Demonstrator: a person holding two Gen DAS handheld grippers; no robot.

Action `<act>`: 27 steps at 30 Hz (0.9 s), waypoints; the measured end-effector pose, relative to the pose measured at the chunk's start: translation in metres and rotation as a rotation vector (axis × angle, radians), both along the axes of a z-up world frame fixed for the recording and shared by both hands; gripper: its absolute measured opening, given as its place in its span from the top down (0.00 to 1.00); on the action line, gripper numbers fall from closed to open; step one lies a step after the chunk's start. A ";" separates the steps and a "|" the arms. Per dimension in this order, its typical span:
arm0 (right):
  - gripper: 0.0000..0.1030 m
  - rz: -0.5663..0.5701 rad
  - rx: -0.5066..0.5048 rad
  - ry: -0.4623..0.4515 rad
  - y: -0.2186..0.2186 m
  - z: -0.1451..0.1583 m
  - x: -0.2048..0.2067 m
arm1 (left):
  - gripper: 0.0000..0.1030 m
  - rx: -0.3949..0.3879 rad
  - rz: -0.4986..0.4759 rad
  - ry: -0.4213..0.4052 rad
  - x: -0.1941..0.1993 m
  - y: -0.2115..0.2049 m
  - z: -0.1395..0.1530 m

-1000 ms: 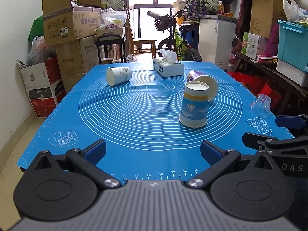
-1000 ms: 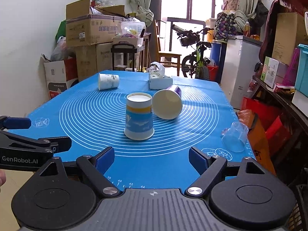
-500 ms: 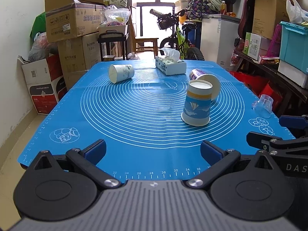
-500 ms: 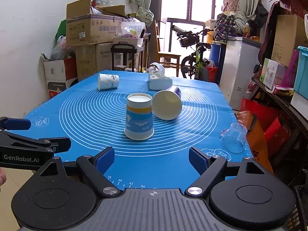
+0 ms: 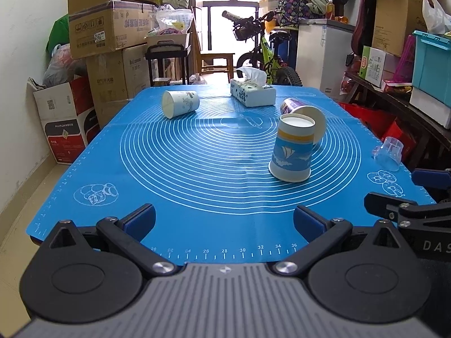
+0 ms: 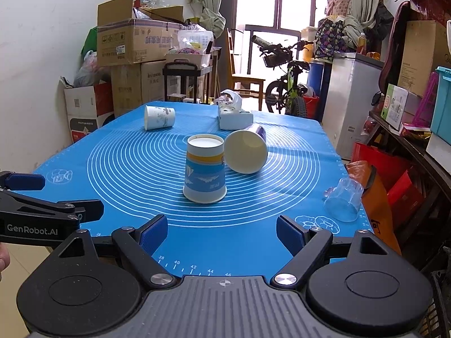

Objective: Flip cup upside down
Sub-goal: 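Open the left gripper and withdraw it from the inverted cup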

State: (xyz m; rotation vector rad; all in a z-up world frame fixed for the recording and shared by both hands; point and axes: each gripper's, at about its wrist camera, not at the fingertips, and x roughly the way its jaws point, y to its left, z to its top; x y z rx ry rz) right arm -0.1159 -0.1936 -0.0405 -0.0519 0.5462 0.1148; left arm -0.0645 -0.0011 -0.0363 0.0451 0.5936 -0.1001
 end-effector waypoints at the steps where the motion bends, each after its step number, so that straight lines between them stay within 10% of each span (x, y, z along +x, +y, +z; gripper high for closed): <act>1: 0.16 0.000 -0.002 -0.001 0.000 0.000 0.000 | 0.00 -0.003 0.000 0.005 0.001 0.001 -0.001; 27: 0.16 0.005 -0.006 0.002 0.003 -0.001 -0.001 | 0.00 0.000 -0.005 0.011 0.001 -0.001 -0.002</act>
